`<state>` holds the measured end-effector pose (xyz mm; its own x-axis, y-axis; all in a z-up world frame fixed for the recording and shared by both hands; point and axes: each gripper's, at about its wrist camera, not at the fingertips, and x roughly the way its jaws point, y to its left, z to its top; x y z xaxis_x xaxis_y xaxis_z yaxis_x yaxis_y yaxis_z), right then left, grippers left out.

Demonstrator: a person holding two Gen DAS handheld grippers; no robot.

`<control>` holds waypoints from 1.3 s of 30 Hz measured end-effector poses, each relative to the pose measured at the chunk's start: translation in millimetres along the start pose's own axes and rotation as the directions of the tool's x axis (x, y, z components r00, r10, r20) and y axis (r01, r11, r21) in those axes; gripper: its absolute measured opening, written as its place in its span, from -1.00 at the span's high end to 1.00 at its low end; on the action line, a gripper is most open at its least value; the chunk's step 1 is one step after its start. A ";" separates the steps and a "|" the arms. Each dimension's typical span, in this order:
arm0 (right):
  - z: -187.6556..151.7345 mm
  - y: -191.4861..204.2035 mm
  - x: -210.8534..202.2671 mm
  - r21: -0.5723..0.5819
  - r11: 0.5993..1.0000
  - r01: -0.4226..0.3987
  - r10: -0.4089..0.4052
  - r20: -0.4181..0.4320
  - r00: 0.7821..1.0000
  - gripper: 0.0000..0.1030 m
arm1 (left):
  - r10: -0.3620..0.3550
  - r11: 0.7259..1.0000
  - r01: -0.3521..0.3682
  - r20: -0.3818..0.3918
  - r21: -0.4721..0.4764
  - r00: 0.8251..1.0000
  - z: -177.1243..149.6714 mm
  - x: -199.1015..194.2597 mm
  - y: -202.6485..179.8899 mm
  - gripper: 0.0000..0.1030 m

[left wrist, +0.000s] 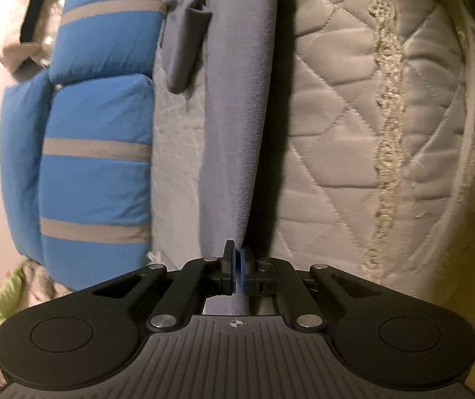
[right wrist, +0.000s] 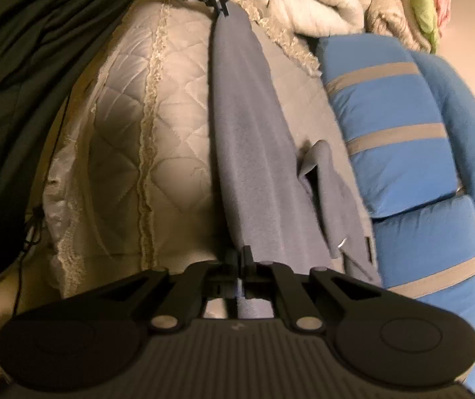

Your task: Fold clothes

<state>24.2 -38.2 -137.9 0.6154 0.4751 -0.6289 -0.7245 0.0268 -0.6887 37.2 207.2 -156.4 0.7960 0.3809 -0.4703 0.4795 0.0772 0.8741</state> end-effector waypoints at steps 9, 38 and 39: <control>2.7 -1.7 -12.0 -0.002 1.000 0.008 -0.008 0.060 0.998 -0.21 | 0.036 0.999 -0.035 -0.192 0.009 0.981 -44.6 48.9 -8.7 0.88; -27.1 -64.7 -25.4 0.381 0.924 -0.027 0.026 0.008 1.000 -0.97 | 0.065 0.853 0.072 0.241 -0.517 0.968 146.7 -18.2 110.2 -0.37; -27.1 -66.1 -26.2 0.387 0.922 -0.025 0.023 0.008 1.000 -0.97 | 0.055 0.859 0.088 0.261 -0.505 0.964 163.9 -11.4 107.2 -0.37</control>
<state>64.4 -76.3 -85.7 0.5958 0.4829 -0.6417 -0.8031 0.3535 -0.4797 140.1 60.1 -77.1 0.8899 0.1304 -0.4372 0.2956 0.5652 0.7701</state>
